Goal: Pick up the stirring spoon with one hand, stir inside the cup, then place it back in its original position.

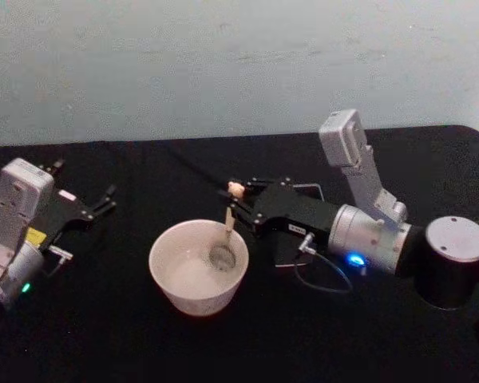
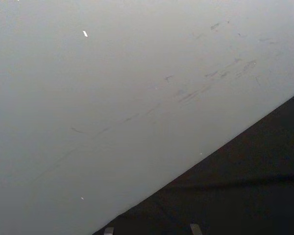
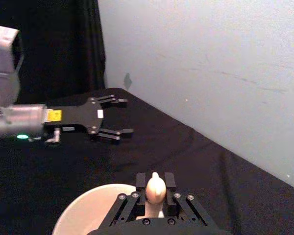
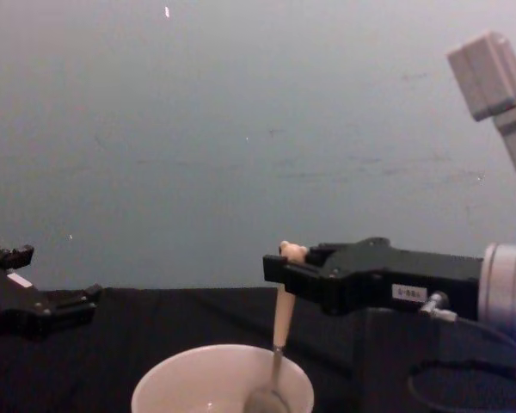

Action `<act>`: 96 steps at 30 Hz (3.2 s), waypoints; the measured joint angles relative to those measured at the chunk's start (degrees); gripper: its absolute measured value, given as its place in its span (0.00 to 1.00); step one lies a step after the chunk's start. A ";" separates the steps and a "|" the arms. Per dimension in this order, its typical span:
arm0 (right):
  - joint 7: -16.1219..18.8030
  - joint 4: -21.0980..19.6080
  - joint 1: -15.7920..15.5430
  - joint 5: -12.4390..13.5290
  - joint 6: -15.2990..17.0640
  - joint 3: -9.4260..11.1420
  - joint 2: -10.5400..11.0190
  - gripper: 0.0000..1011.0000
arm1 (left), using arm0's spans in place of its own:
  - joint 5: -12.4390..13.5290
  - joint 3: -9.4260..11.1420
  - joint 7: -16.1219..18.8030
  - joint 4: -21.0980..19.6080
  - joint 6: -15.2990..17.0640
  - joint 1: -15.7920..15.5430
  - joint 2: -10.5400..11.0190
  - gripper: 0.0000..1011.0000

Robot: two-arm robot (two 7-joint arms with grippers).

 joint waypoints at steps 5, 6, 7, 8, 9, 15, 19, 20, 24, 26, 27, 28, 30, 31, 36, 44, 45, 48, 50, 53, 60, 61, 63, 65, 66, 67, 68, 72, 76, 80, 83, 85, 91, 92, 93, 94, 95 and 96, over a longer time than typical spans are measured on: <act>0.76 -2.54 -1.53 1.33 0.72 0.15 1.44 0.22 | 0.00 0.00 0.00 0.00 0.00 0.00 0.00 0.99; 0.94 -3.34 -1.97 1.77 0.98 0.14 1.84 0.22 | 0.00 0.00 0.00 0.00 0.00 0.00 0.00 0.99; 1.14 -4.05 -2.37 2.19 1.19 0.09 2.21 0.22 | 0.00 0.00 0.00 0.00 0.00 0.00 0.00 0.99; 1.14 -4.05 -2.37 2.19 1.19 0.09 2.21 0.22 | 0.00 0.00 0.00 0.00 0.00 0.00 0.00 0.99; 1.26 -4.88 -2.77 2.61 1.44 -0.04 2.57 0.22 | 0.00 0.00 0.00 0.00 0.00 0.00 0.00 0.99; 1.52 -6.66 -3.46 3.53 2.03 -0.95 3.19 0.22 | 0.00 0.00 0.00 0.00 0.00 0.00 0.00 0.99; 1.44 -7.20 -3.34 3.59 2.46 -1.94 3.06 0.22 | 0.00 0.00 0.00 0.00 0.00 0.00 0.00 0.99; 1.28 -7.25 -3.07 3.58 2.72 -2.39 2.83 0.22 | 0.00 0.00 0.00 0.00 0.00 0.00 0.00 0.99; 0.90 -7.21 -2.26 3.41 3.39 -3.57 2.02 0.22 | 0.00 0.00 0.00 0.00 0.00 0.00 0.00 0.99; 0.51 -6.92 -1.72 3.11 3.81 -4.21 1.40 0.22 | 0.00 0.00 0.00 0.00 0.00 0.00 0.00 0.99; 0.31 -6.74 -1.52 2.98 3.94 -4.42 1.16 0.22 | 0.00 0.00 0.00 0.00 0.00 0.00 0.00 0.99; -0.05 -6.34 -1.06 2.65 4.13 -4.87 0.64 0.22 | 0.00 0.00 0.00 0.00 0.00 0.00 0.00 0.99; -0.46 -5.79 -0.57 2.17 4.25 -5.27 0.08 0.22 | 0.00 0.00 0.00 0.00 0.00 0.00 0.00 0.99; -0.99 -5.08 0.03 1.52 4.26 -5.64 -0.60 0.22 | 0.00 0.00 0.00 0.00 0.00 0.00 0.00 0.99; -2.47 -2.27 1.85 -0.14 4.38 -6.15 -2.67 0.22 | 0.00 0.00 0.00 0.00 0.00 0.00 0.00 0.99; -3.93 2.57 4.30 -1.26 4.39 -5.05 -5.33 0.22 | 0.00 0.00 0.00 0.00 0.00 0.00 0.00 0.99; -4.13 3.09 4.53 -1.29 4.39 -4.62 -5.55 0.22 | 0.00 0.00 0.00 0.00 0.00 0.00 0.00 0.99; -4.25 3.39 4.63 -1.26 4.44 -3.71 -5.39 0.22 | 0.00 0.00 0.00 0.00 0.00 0.00 0.00 0.99; -4.23 3.38 4.56 -1.20 4.44 -3.29 -5.04 0.22 | -0.01 0.00 0.00 0.00 0.00 0.00 0.00 0.99; -3.98 2.80 3.83 -1.19 4.30 -2.57 -3.85 0.22 | 0.00 0.00 0.00 0.00 0.00 0.00 0.00 0.99; -2.38 -0.16 1.30 -0.51 3.50 -1.12 -0.62 0.22 | 0.00 0.00 0.00 0.00 0.00 0.00 0.00 0.99; -2.02 -0.98 0.75 -0.21 3.48 -0.85 0.04 0.22 | 0.00 0.00 0.00 0.00 0.00 0.00 0.00 0.99; -1.40 -2.57 -0.22 0.37 3.49 -0.55 1.12 0.22 | -0.01 0.00 0.00 0.00 0.00 0.00 0.00 0.99; -0.95 -3.56 -0.86 0.76 3.52 -0.49 1.80 0.22 | 0.00 0.00 0.00 0.00 0.00 0.00 0.00 0.99; -0.71 -3.92 -1.10 0.91 3.54 -0.49 2.05 0.22 | 0.00 0.00 0.00 0.00 0.00 0.00 0.00 0.99; -0.22 -4.96 -1.77 1.25 3.55 -0.53 2.78 0.22 | 0.00 0.00 0.00 0.00 0.00 0.00 0.00 0.99; -0.03 -5.40 -2.06 1.35 3.55 -0.64 3.06 0.22 | 0.00 0.00 0.00 0.00 0.00 0.00 0.00 0.99; 0.72 -7.17 -3.20 1.72 3.55 -1.30 4.18 0.22 | -0.01 0.00 0.00 0.00 0.00 0.00 0.00 0.99; 1.16 -8.17 -3.76 1.93 3.54 -1.97 4.76 0.22 | -0.01 0.00 0.00 0.00 0.00 0.00 0.00 0.99; 1.24 -8.45 -3.59 2.08 3.62 -2.80 4.52 0.22 | 0.00 0.00 0.00 0.00 0.00 0.00 0.00 0.99; 1.22 -8.46 -3.26 2.10 3.73 -3.27 4.11 0.22 | 0.00 0.00 0.00 0.00 0.00 0.00 0.00 0.99; 1.15 -8.46 -2.81 2.16 3.93 -3.82 3.40 0.22 | 0.00 0.00 0.00 0.00 0.00 0.00 0.00 0.99; 0.39 -7.67 -1.46 2.13 4.31 -4.85 1.59 0.22 | 0.00 0.00 0.00 0.00 0.00 0.00 0.00 0.99; 0.39 -7.67 -1.46 2.13 4.31 -4.85 1.59 0.22 | 0.00 0.00 0.00 0.00 0.00 0.00 0.00 0.99; 0.10 -7.13 -0.96 2.08 4.37 -5.03 1.05 0.22 | 0.00 0.00 0.00 0.00 0.00 0.00 0.00 0.99; -0.08 -6.83 -0.71 2.06 4.41 -5.11 0.75 0.22 | 0.00 0.00 0.00 0.00 0.00 0.00 0.00 0.99; -0.26 -6.45 -0.44 2.02 4.44 -5.18 0.44 0.22 | 0.00 0.00 0.00 0.00 0.00 0.00 0.00 0.99; -0.65 -5.73 0.06 1.77 4.48 -5.27 -0.08 0.22 | 0.00 0.00 0.00 0.00 0.00 0.00 0.00 0.99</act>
